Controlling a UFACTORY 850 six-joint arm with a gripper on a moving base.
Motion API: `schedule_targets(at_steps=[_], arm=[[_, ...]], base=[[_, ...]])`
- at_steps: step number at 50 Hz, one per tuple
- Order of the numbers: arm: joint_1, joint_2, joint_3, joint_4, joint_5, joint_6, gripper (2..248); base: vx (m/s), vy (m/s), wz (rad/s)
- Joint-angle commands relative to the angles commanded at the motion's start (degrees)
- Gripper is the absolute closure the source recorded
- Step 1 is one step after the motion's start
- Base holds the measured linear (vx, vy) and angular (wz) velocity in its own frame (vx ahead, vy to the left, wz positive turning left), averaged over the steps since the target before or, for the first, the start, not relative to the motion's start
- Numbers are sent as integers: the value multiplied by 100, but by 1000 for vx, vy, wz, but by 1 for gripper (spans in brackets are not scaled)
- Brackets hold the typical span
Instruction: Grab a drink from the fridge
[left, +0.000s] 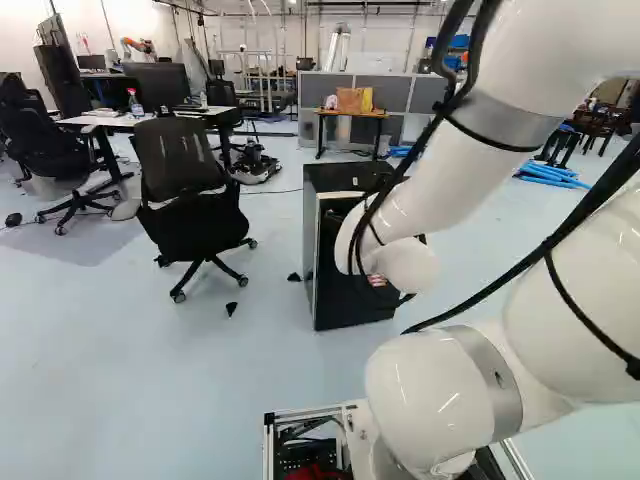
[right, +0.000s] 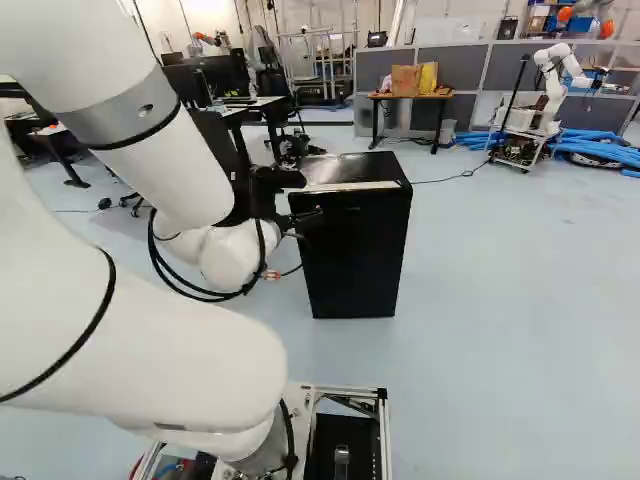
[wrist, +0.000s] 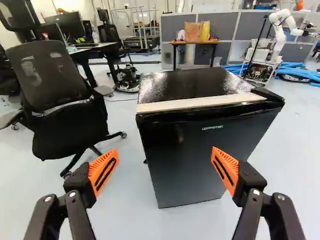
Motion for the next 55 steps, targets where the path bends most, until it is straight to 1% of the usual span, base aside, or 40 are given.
schedule_targets(at_steps=[13, 38, 55], arm=[[321, 68, 58, 756, 248, 0, 3], [944, 118, 99, 1777, 518, 0, 3], [1373, -150, 83, 2456, 723, 0, 3]], base=[[0, 0, 0], [0, 0, 0], [0, 0, 0]])
